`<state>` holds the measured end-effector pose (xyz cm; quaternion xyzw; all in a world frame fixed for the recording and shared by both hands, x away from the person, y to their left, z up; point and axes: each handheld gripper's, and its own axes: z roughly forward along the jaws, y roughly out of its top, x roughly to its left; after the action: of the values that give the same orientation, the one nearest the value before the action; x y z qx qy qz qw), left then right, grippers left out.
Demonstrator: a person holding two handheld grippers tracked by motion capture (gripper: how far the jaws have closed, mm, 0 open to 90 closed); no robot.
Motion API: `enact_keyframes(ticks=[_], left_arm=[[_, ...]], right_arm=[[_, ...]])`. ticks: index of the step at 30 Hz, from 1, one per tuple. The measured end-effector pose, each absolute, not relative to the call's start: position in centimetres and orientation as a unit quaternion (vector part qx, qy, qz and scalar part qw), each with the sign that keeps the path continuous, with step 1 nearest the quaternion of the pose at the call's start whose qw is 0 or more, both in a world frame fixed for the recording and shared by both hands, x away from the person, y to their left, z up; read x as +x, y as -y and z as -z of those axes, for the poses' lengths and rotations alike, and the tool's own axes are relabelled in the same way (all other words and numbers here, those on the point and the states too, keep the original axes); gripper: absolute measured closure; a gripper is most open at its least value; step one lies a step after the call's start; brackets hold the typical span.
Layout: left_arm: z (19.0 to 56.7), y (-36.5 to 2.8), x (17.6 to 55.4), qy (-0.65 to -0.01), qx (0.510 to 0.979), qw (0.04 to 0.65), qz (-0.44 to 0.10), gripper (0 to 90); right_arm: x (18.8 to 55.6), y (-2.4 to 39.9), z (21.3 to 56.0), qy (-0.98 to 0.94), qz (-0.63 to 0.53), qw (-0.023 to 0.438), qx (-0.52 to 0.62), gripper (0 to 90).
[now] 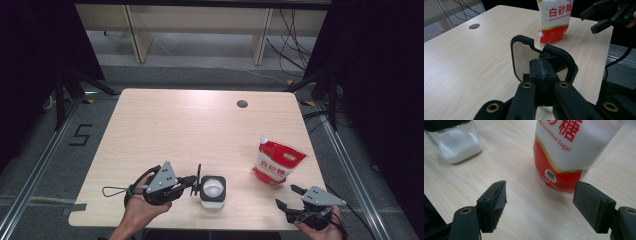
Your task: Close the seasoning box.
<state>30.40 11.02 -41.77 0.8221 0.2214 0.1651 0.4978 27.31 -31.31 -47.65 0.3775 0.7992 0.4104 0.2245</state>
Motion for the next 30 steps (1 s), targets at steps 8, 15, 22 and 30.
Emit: enact_keyframes(ticks=[8, 15, 22, 30], left_arm=[[42.2, -9.3, 30.7, -0.200, 0.835, 0.490, -0.153, 88.9], [42.8, -8.6, 30.5, -0.207, 0.834, 0.491, -0.141, 88.6], [43.5, -7.9, 30.6, -0.205, 0.841, 0.484, -0.132, 88.1], [44.7, -7.2, 30.7, -0.204, 0.846, 0.478, -0.120, 88.2]], right_arm=[[27.4, 31.4, 47.6, -0.799, -0.413, 0.230, 0.371, 27.6], [27.0, 31.1, 47.6, -0.794, -0.413, 0.209, 0.394, 27.5], [27.2, 31.0, 47.7, -0.797, -0.416, 0.216, 0.381, 27.6], [27.0, 30.9, 47.6, -0.797, -0.412, 0.207, 0.390, 27.6]])
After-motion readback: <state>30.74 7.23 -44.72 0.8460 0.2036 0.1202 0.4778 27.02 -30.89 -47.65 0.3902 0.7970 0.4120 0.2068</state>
